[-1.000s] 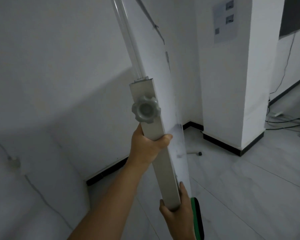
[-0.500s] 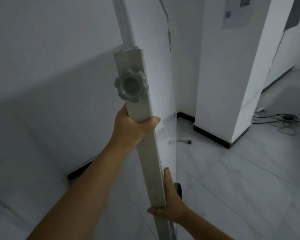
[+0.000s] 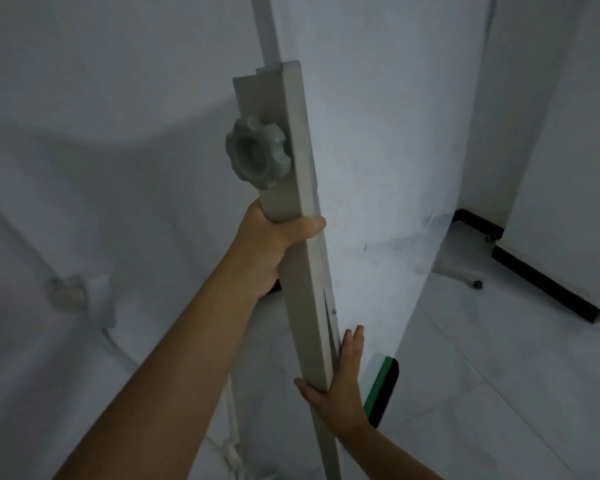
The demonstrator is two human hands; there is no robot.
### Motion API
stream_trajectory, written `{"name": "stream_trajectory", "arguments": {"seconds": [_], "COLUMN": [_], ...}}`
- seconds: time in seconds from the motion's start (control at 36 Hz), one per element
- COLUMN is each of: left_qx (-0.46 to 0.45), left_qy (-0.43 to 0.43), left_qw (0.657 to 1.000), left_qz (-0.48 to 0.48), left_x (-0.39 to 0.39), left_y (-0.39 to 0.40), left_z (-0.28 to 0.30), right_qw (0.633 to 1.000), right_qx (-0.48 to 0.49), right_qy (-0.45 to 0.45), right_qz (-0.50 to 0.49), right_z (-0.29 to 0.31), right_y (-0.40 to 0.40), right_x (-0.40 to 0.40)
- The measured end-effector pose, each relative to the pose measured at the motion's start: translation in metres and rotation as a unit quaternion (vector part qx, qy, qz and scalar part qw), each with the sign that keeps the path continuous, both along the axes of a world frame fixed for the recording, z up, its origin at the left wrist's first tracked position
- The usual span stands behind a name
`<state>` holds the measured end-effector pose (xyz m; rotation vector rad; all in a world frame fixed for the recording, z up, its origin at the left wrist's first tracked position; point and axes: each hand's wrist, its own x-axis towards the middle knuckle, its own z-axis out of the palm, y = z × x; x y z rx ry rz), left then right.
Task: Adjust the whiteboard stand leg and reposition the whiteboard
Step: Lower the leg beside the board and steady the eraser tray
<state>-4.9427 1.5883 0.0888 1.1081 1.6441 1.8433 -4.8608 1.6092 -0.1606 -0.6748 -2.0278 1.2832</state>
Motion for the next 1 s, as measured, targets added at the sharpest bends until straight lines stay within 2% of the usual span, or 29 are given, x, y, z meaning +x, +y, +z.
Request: {"name": "stream_trajectory", "arguments": {"seconds": [0.08, 0.19, 0.44, 0.64, 0.75, 0.89, 1.0], "left_qx": [-0.006, 0.001, 0.002, 0.006, 0.05, 0.075, 0.069], "left_qy": [-0.013, -0.011, 0.032, 0.038, 0.047, 0.042, 0.032], "left_qw": [1.0, 1.0, 0.993, 0.993, 0.988, 0.976, 0.964], "left_qz": [-0.013, 0.001, 0.112, 0.112, 0.137, 0.202, 0.256], "left_x": [-0.028, -0.055, -0.105, -0.142, -0.142, -0.127, -0.115], "left_y": [-0.005, -0.016, -0.042, -0.063, -0.069, -0.071, -0.073], "left_z": [0.0, -0.001, 0.002, -0.001, -0.01, -0.039, -0.07], "right_qw": [0.999, 0.996, 0.996, 0.994, 0.993, 0.992, 0.988], "right_qx": [0.038, 0.043, 0.06, 0.063, 0.063, 0.106, 0.072], "right_qy": [0.028, 0.065, 0.043, 0.063, 0.066, 0.063, 0.045], "right_qz": [-0.025, -0.032, -0.047, -0.067, -0.072, -0.013, 0.131], "right_z": [-0.008, -0.02, -0.022, -0.022, -0.024, -0.028, -0.03], "right_y": [-0.002, -0.015, -0.046, -0.068, -0.076, -0.066, -0.038], "right_x": [-0.028, -0.062, -0.131, -0.169, -0.17, -0.15, -0.118]}}
